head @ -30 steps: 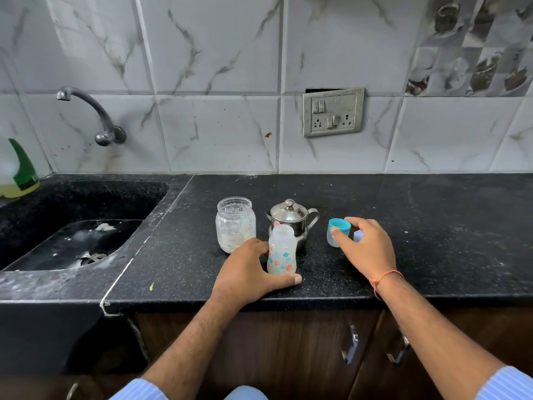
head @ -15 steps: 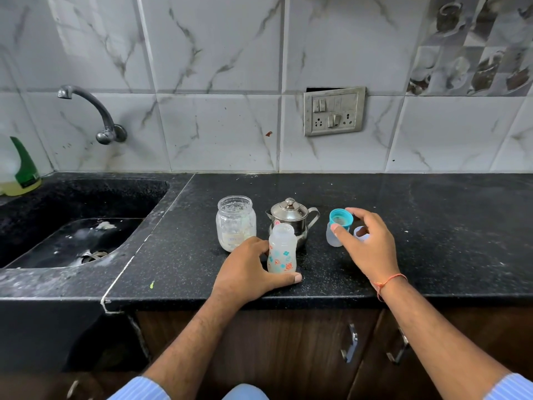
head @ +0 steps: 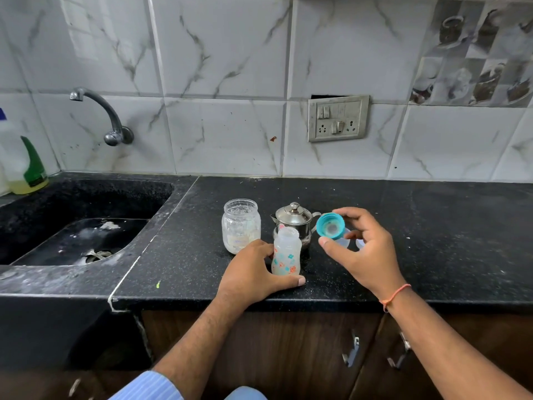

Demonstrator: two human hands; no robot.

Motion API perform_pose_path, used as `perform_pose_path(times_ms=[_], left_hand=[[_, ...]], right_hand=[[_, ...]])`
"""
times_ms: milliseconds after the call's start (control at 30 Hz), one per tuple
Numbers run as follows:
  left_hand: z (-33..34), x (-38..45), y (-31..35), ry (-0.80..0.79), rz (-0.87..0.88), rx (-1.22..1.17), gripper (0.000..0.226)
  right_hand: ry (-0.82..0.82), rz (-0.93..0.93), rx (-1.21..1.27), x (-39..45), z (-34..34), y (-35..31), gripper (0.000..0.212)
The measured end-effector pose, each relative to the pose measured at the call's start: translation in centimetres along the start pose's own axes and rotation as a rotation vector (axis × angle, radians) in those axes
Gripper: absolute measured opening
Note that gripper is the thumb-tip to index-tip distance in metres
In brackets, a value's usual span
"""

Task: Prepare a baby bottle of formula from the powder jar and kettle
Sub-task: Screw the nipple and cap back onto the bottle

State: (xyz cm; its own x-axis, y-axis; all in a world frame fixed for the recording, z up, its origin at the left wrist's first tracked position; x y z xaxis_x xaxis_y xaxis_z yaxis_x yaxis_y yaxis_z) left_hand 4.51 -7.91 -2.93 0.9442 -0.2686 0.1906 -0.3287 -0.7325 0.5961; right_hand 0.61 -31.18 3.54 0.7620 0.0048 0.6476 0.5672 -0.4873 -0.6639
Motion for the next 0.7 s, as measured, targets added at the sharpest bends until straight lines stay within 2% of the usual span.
perform_pose_path(times_ms=[100, 367, 533, 700], left_hand=[[0.0, 0.2, -0.2, 0.014, -0.007, 0.013, 0.074], [0.0, 0.3, -0.4, 0.012, -0.012, 0.006, 0.077], [0.1, 0.2, -0.5, 0.004, -0.017, -0.013, 0.078], [0.0, 0.2, -0.4, 0.000, -0.010, -0.027, 0.073]], right_hand=[[-0.193, 0.035, -0.095, 1.0, 1.7, -1.3, 0.053], [-0.454, 0.044, -0.142, 3.9, 4.8, -2.9, 0.053], [-0.506, 0.113, -0.115, 4.1, 6.3, -2.4, 0.062], [-0.475, 0.173, -0.035, 3.8, 6.8, -1.5, 0.050]])
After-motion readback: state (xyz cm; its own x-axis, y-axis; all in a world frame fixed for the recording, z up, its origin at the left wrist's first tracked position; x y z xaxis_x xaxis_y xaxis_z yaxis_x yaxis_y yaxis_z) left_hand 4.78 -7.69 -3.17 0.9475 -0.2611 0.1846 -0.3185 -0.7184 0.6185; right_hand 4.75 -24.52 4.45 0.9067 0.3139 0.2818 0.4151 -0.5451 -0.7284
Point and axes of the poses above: each hand's wrist, its own x-axis towards the middle knuckle, its own z-axis out of the palm, y = z × x, the point moved 8 cm from there along x, towards the middle knuckle, and after that the axes turned 4 degrees about -y, right-handed, at the moved point
